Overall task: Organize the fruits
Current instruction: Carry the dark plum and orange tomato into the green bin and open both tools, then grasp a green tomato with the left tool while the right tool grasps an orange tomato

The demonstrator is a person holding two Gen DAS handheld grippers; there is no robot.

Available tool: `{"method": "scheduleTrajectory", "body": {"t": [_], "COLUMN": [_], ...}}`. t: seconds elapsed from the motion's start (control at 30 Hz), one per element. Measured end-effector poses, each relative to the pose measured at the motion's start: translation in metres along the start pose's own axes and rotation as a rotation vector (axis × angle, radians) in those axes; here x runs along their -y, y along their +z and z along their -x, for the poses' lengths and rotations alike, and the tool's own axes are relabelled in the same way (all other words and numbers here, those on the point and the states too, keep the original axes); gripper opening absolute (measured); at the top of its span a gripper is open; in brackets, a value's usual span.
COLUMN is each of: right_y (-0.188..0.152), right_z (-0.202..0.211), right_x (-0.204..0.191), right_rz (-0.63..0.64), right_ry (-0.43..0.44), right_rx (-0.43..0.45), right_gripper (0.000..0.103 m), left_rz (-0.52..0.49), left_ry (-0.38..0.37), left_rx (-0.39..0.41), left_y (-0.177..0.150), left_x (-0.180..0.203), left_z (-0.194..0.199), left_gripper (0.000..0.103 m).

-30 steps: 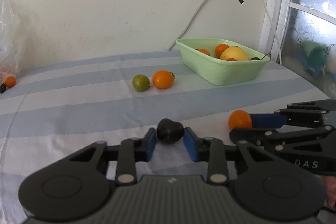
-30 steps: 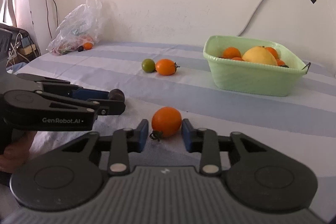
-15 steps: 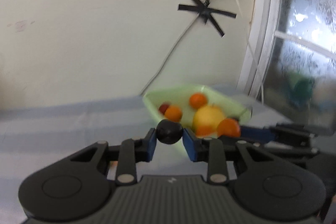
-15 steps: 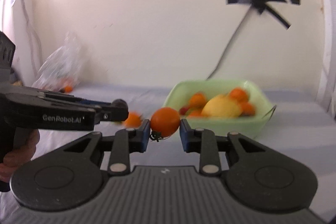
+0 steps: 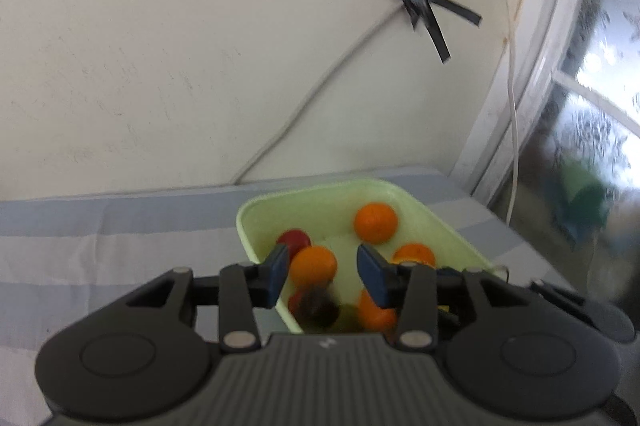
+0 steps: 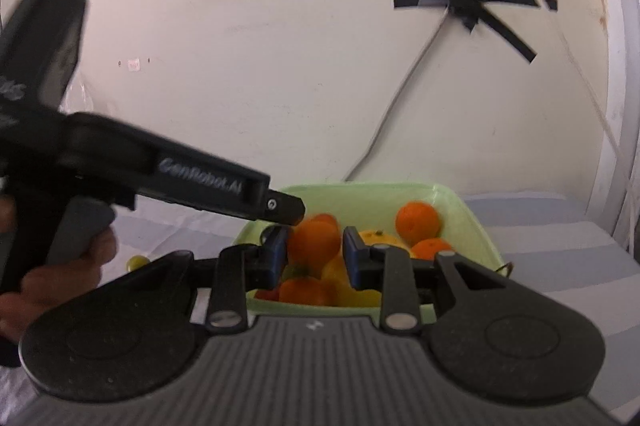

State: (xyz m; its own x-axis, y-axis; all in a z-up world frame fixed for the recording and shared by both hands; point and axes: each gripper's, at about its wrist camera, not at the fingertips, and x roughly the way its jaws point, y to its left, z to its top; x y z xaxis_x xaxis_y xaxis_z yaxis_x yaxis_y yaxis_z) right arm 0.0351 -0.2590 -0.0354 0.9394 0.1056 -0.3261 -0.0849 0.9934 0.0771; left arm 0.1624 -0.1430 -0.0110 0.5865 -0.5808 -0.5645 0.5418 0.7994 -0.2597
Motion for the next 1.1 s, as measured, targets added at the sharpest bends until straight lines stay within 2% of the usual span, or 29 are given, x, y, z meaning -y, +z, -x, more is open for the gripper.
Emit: {"method": "scheduleTrajectory", "body": {"t": [0.2,0.37,0.5,0.57,0.67,0.77,0.8,0.87,1.1], "right_y": [0.001,0.004,0.003,-0.003,-0.015,-0.016,-0.014,-0.010,-0.008], "right_z": [0.025,0.037,0.027,0.015,-0.010,-0.031,-0.037,-0.048,-0.062], "right_x": [0.003,-0.012,-0.041,-0.062,-0.088,-0.100,-0.102,-0.103,-0.112], "right_rz": [-0.031,-0.029,0.021,0.077,0.140,0.138,0.132,0.099,0.097], "right_ry": [-0.012,0.074,0.204,0.244,0.231,0.213,0.199,0.178,0.153], "right_rx": [0.108,0.125,0.030,-0.059,-0.181,-0.260,-0.273,-0.281,-0.299], "right_gripper": [0.034,0.034,0.034,0.033,0.033,0.034,0.035,0.049,0.051], "left_rz": [0.063,0.080,0.098,0.130,0.189,0.262,0.281,0.307,0.354], "left_ry": [0.017,0.116,0.149,0.136,0.089,0.039,0.023,0.000,-0.038], "left_rx": [0.085,0.105,0.046,0.013,-0.022,-0.021,-0.018,-0.003,0.026], "left_y": [0.003,-0.022,-0.052,-0.062,-0.070,-0.069,-0.068,-0.067,-0.070], "left_x": [-0.029,-0.069,-0.092,-0.100,-0.109,-0.117,-0.120,-0.123,-0.135], "left_z": [0.048,0.092,0.099,0.094,0.082,0.074,0.072,0.071,0.073], "left_gripper": [0.039,0.042,0.042,0.042,0.042,0.042,0.042,0.042,0.042]}}
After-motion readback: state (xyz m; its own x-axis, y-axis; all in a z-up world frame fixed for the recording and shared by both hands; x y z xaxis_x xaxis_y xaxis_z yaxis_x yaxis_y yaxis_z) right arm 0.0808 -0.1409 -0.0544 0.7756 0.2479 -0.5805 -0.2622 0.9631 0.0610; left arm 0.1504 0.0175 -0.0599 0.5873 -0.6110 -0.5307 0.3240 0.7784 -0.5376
